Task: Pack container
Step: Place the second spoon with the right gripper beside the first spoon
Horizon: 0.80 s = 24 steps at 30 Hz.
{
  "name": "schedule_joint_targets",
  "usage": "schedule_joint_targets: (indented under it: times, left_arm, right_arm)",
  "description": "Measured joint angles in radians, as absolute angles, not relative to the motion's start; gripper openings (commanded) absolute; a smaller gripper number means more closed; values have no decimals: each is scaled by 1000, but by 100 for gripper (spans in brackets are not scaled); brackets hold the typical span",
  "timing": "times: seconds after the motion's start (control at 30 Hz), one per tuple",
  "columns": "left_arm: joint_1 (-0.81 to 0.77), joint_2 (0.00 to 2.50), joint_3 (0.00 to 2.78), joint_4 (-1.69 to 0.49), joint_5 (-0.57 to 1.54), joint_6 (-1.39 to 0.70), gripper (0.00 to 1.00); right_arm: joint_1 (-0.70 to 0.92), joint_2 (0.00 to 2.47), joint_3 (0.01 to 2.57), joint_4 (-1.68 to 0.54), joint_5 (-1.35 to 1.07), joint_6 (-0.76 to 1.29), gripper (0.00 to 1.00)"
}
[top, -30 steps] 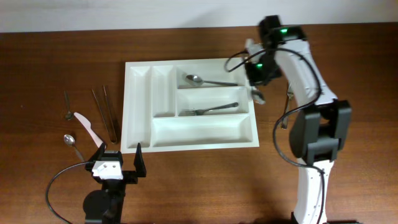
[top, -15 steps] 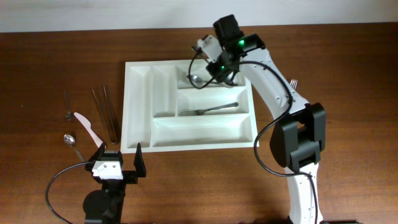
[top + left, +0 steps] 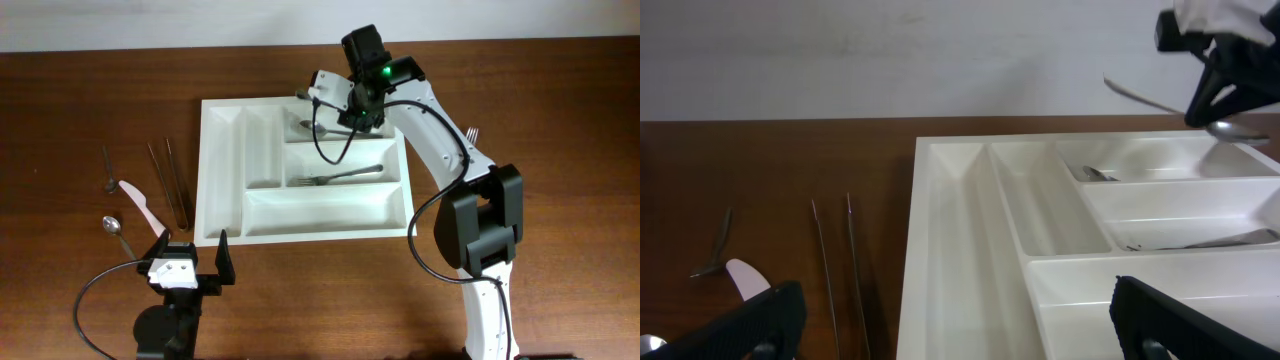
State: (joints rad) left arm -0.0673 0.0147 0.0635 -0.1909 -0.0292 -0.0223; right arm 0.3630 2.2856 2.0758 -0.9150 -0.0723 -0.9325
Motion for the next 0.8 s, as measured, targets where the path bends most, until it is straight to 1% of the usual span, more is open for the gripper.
schedule_joint_targets:
  times: [0.23,0.27,0.3,0.33,0.37,0.43,0.57,0.67,0.8]
  left_arm:
    - [-67,15,64,-191,-29,-22,99]
    - [-67,15,64,-191,-29,-22,99]
    - [-67,15,64,-191,-29,-22,99]
    - [-67,15,64,-191,-29,-22,99]
    - [-67,15,64,-191,-29,-22,99]
    - [-67,15,64,-191,-29,-22,99]
    - [-67,15,64,-191,-29,-22,99]
    - [-67,15,64,-191,-29,-22,99]
    - [-67,15,64,-191,-29,-22,99]
  right_arm:
    - [356,2298,1999,-884,-73,-992,4]
    - [355,2301,1992,-882,-76,-997,11]
    - [353,2305,1988,-880,-77,-995,29]
    - [352,2308,1986,-876,-78,-995,54]
    - [351,2310,1984,-869,-79,-1001,82]
    - [351,2311,1982,-850,-79,-992,98]
    - [349,2308,1983,-802,-83,-923,99]
    - [348,2308,1983,-795,-81,-827,99]
    - [340,2311,2045,-873,-51,-564,99]
